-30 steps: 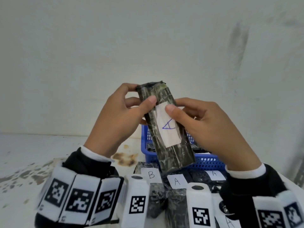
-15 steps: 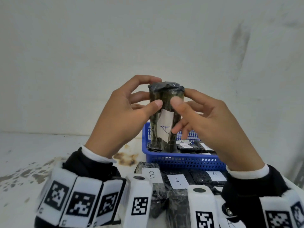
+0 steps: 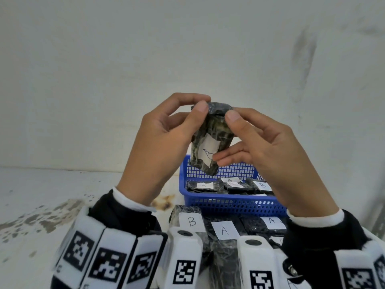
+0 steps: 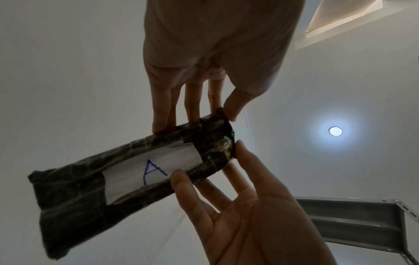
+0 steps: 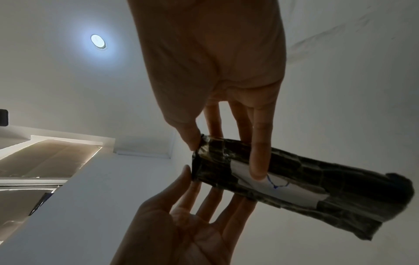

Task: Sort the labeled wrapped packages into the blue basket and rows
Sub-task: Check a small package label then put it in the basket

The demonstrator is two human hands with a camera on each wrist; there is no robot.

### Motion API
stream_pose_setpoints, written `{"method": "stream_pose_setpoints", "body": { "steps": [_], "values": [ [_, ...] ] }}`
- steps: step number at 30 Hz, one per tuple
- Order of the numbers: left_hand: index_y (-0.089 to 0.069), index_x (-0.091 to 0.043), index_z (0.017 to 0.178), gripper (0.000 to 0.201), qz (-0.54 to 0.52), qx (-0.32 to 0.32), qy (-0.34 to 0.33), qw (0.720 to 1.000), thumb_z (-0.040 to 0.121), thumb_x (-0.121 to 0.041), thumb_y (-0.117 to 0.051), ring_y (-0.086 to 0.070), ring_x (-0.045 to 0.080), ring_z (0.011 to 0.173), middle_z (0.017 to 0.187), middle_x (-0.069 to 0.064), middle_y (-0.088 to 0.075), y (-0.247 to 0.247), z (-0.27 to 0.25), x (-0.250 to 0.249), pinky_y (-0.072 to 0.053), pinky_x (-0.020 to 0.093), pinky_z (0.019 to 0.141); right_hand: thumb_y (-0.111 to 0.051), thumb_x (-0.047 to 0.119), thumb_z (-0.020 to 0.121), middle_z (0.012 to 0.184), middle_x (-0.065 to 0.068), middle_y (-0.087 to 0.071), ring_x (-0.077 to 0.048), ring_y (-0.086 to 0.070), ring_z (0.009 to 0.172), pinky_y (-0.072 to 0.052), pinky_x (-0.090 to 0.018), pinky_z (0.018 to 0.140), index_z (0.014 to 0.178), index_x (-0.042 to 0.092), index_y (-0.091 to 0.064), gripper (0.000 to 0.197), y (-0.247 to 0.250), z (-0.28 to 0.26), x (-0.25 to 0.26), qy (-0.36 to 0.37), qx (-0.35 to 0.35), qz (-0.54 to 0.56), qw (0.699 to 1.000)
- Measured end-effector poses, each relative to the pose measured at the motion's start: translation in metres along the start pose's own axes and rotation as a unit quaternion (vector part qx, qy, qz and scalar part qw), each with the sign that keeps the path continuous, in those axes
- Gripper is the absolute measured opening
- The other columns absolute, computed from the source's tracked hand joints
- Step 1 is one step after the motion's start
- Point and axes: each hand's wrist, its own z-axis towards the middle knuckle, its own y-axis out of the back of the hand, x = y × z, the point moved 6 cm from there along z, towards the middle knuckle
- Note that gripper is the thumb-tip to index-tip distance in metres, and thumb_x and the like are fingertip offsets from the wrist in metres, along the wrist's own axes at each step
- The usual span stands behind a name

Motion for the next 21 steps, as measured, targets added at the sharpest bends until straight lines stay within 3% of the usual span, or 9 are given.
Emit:
{"method": "stream_pose_setpoints", "body": {
  "steps": [4,7,9,11,12,14,16,18,21],
  "values": [
    [-0.068,-0.022,0.091,0.006,0.004,-0.011,0.006,1.000,0.090,-0.023,-0.062,-0.067,0.006,0.071,0.075,-0.003,-0.074,0.002,0.000,0.000,-0.057,0.023,0.074,-0.063,0.052,0.076,0.095,-0.009,-0.076,-0.032,-0.075,0.072,-0.062,-0.046,0.080,0.111,0.023,-0.073,0.047,-0.001,0.000,-0.001,0.001,0.001,-0.007,1.000],
    [-0.069,-0.020,0.090,0.011,0.012,-0.019,0.029,0.999,0.090,-0.029,-0.062,-0.066,0.009,0.075,0.078,-0.001,-0.074,0.003,-0.001,0.000,-0.057,0.029,0.081,-0.067,0.043,0.083,0.094,-0.009,-0.076,-0.030,-0.075,0.075,-0.060,-0.048,0.085,0.108,0.022,-0.073,0.034,-0.001,0.000,-0.002,0.008,-0.005,-0.004,1.000],
    [-0.069,-0.022,0.089,0.027,0.046,-0.017,0.080,0.996,0.089,-0.046,-0.056,-0.066,0.014,0.087,0.089,0.002,-0.073,0.004,-0.001,0.006,-0.053,0.042,0.093,-0.070,0.034,0.088,0.098,-0.004,-0.077,-0.026,-0.076,0.083,-0.057,-0.047,0.092,0.108,0.024,-0.075,0.023,0.000,0.001,-0.003,0.016,-0.011,-0.012,1.000],
    [-0.066,-0.025,0.097,0.040,0.068,0.002,0.154,0.986,0.089,-0.059,-0.046,-0.067,0.019,0.097,0.101,0.004,-0.069,0.004,-0.001,0.016,-0.053,0.042,0.094,-0.071,0.033,0.087,0.103,-0.002,-0.077,-0.023,-0.076,0.089,-0.055,-0.047,0.097,0.110,0.023,-0.075,0.025,0.001,0.001,-0.003,0.020,-0.020,-0.006,1.000],
    [-0.064,-0.024,0.103,0.042,0.054,0.017,0.186,0.981,0.089,-0.060,-0.045,-0.070,0.021,0.095,0.104,0.007,-0.068,0.003,-0.001,0.020,-0.055,0.040,0.091,-0.072,0.035,0.087,0.104,-0.002,-0.077,-0.022,-0.075,0.091,-0.055,-0.047,0.097,0.110,0.022,-0.075,0.027,0.001,0.001,-0.002,0.021,-0.021,-0.002,1.000],
    [-0.061,-0.014,0.115,0.043,-0.006,0.038,0.202,0.979,0.089,-0.048,-0.055,-0.074,0.025,0.086,0.100,0.015,-0.073,0.002,0.000,0.022,-0.060,0.035,0.083,-0.069,0.044,0.086,0.102,-0.001,-0.077,-0.020,-0.074,0.094,-0.055,-0.046,0.097,0.105,0.020,-0.077,0.032,-0.001,0.000,0.001,0.030,-0.014,0.010,0.999],
    [-0.056,-0.007,0.118,0.050,-0.071,0.030,0.186,0.980,0.076,-0.030,-0.068,-0.074,0.024,0.080,0.089,0.015,-0.075,0.005,0.001,0.020,-0.061,0.028,0.073,-0.066,0.048,0.081,0.096,-0.003,-0.078,-0.021,-0.074,0.093,-0.055,-0.045,0.097,0.098,0.016,-0.077,0.038,-0.001,-0.001,0.003,0.032,-0.010,0.026,0.999],
    [-0.053,-0.008,0.120,0.063,-0.110,0.019,0.169,0.979,0.062,-0.023,-0.071,-0.074,0.020,0.076,0.085,0.012,-0.076,0.008,0.003,0.018,-0.058,0.021,0.066,-0.071,0.042,0.074,0.094,-0.004,-0.078,-0.024,-0.075,0.089,-0.056,-0.044,0.096,0.099,0.016,-0.077,0.037,0.000,-0.002,0.004,0.029,-0.002,0.028,0.999],
    [-0.050,-0.010,0.126,0.073,-0.091,0.016,0.152,0.984,0.058,-0.025,-0.073,-0.073,0.015,0.081,0.088,0.007,-0.077,0.008,0.003,0.019,-0.056,0.022,0.075,-0.077,0.024,0.078,0.109,0.006,-0.076,-0.019,-0.075,0.090,-0.057,-0.033,0.090,0.111,0.026,-0.072,0.033,-0.001,-0.002,0.002,0.023,0.019,0.019,0.999]
  ]
}}
